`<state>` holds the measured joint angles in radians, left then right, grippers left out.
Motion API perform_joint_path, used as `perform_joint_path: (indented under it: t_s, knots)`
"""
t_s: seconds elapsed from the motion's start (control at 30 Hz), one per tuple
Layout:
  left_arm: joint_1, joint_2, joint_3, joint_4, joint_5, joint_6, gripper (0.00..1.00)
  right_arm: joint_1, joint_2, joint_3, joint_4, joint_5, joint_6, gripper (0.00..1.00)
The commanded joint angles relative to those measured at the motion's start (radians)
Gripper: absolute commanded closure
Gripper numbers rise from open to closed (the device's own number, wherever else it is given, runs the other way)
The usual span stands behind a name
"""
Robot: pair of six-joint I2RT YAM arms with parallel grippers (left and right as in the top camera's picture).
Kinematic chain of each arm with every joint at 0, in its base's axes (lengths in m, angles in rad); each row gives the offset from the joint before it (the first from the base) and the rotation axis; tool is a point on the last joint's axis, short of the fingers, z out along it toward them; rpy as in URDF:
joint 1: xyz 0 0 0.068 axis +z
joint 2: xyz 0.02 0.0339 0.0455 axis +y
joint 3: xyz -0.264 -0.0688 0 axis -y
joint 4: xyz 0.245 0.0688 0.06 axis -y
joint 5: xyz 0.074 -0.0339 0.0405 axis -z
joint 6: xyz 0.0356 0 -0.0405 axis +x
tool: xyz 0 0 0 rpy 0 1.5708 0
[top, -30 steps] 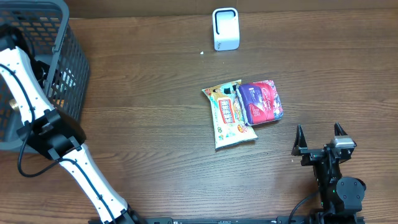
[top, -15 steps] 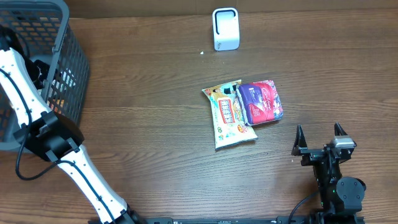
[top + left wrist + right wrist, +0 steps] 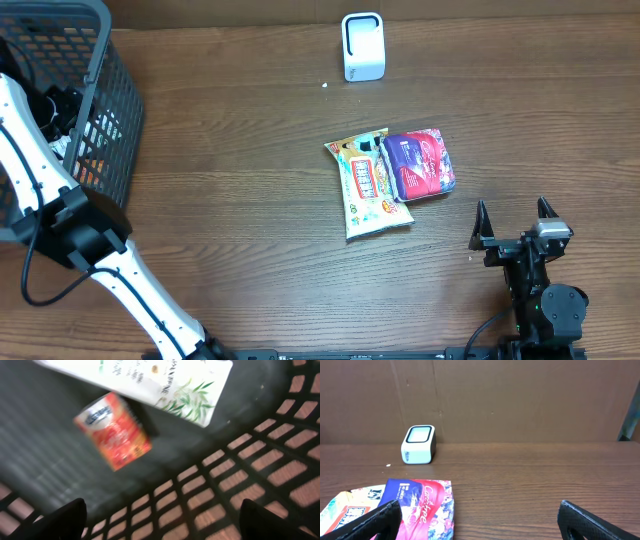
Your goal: Scan the item barcode
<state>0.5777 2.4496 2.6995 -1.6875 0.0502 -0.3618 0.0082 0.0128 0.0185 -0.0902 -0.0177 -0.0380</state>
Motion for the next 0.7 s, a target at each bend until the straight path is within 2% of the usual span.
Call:
perform_joint_path:
  t_s: [0.0,0.13,0.27,0.47,0.67]
  knots:
    - [0.000,-0.189,-0.125,-0.003,-0.136,0.024,0.08,-0.002,-0.010,-0.010,0.006,0.010,-0.004,0.00]
    - [0.007,-0.294,-0.314,-0.002,-0.227,-0.044,0.03,-0.002,-0.010,-0.010,0.006,0.010,-0.004,0.00]
    - [0.034,-0.301,-0.433,0.030,-0.261,-0.069,0.02,-0.002,-0.010,-0.010,0.006,0.010,-0.004,0.00]
    - [0.071,-0.296,-0.492,0.116,-0.188,-0.069,0.03,-0.002,-0.010,-0.010,0.006,0.010,-0.004,0.00]
    - [0.073,-0.296,-0.511,0.210,-0.215,-0.072,0.03,-0.002,-0.010,-0.010,0.006,0.010,-0.004,0.00]
